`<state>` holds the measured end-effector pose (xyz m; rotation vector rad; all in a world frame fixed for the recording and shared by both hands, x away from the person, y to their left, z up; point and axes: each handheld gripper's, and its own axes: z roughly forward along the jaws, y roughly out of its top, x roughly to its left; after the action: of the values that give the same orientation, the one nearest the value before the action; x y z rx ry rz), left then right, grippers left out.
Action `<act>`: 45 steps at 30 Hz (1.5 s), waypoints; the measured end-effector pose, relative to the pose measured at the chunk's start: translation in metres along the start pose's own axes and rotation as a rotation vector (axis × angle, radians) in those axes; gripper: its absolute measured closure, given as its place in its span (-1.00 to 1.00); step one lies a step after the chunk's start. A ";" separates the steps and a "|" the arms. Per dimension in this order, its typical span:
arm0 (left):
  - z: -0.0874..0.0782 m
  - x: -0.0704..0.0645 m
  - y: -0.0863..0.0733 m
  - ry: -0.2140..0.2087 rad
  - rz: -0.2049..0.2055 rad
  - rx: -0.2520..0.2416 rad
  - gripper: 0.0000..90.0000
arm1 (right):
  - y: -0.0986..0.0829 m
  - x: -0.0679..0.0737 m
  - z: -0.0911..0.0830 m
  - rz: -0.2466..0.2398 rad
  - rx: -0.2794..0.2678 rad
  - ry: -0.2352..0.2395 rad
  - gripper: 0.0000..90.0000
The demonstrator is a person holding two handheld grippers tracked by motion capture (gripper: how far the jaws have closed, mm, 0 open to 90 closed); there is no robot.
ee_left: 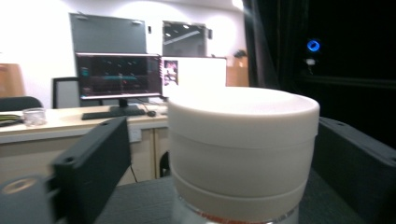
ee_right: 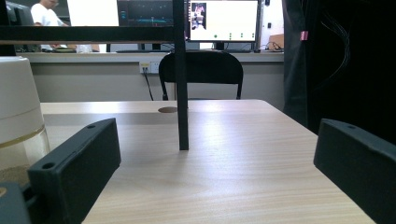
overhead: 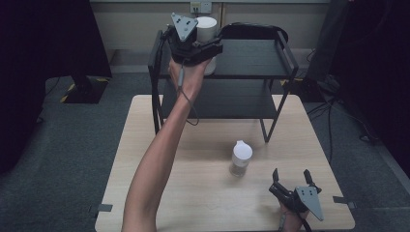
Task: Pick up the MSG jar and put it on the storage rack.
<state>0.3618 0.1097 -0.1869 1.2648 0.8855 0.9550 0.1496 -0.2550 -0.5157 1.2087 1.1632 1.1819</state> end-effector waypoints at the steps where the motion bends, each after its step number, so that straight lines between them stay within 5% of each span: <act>1: -0.002 -0.002 0.000 0.009 0.005 0.002 -0.92 | 0.000 0.000 0.000 0.000 0.000 0.000 -1.00; 23: -0.065 0.003 -0.015 -0.023 -0.076 -0.060 -1.00 | 0.000 0.001 0.000 -0.003 -0.001 -0.003 -1.00; 32: -0.103 -0.002 -0.036 -0.041 -0.068 -0.064 -1.00 | 0.000 0.001 0.000 -0.003 0.000 -0.003 -1.00; 41: -0.162 -0.010 -0.071 -0.009 -0.091 -0.120 -1.00 | 0.000 0.001 0.000 -0.003 -0.001 -0.008 -1.00; 45: -0.182 -0.012 -0.089 0.009 -0.062 -0.129 -1.00 | 0.000 0.001 0.000 -0.003 -0.001 -0.008 -1.00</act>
<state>0.1965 0.1583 -0.2938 1.1181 0.8512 0.9544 0.1497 -0.2535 -0.5159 1.2097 1.1583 1.1736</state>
